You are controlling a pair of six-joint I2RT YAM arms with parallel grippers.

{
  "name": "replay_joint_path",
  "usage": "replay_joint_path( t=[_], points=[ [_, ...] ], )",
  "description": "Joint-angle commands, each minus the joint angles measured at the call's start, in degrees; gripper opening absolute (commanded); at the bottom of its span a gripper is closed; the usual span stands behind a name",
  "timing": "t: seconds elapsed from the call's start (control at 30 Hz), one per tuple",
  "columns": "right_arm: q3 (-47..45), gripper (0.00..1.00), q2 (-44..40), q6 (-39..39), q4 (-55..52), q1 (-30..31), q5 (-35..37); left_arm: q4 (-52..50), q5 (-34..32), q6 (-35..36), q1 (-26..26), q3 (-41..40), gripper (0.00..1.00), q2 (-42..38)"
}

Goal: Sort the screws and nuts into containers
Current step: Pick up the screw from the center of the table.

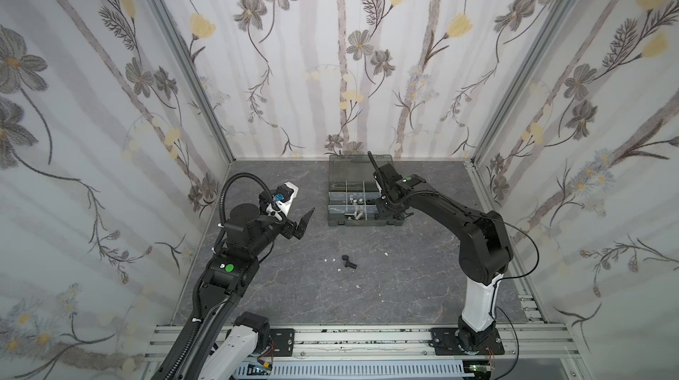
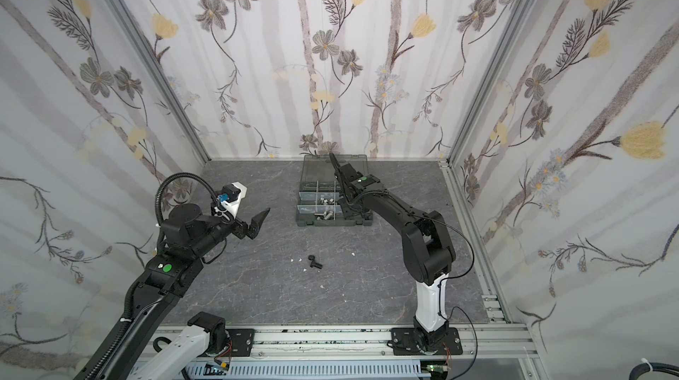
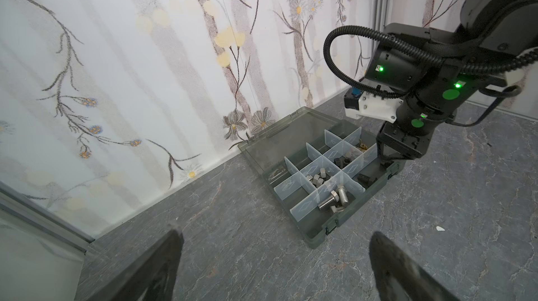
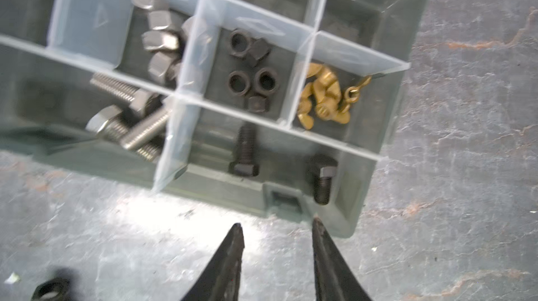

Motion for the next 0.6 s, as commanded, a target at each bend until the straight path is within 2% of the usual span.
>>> replay_joint_path(
  t=[0.0, 0.3, 0.57],
  points=[
    [-1.3, 0.41, -0.8, 5.8, -1.6, 4.1, -2.0, 1.7, 0.5, 0.2, 0.0, 0.4, 1.0, -0.2],
    [0.3, 0.4, 3.8, 12.7, 2.4, 16.5, -8.3, 1.9, 0.8, 0.1, 0.0, 0.3, 1.0, -1.1],
    [0.4, 0.42, 9.1, 13.0, 2.4, 20.7, -10.5, 2.0, 0.9, 0.1, 0.1, 0.0, 1.0, -2.3]
  ],
)
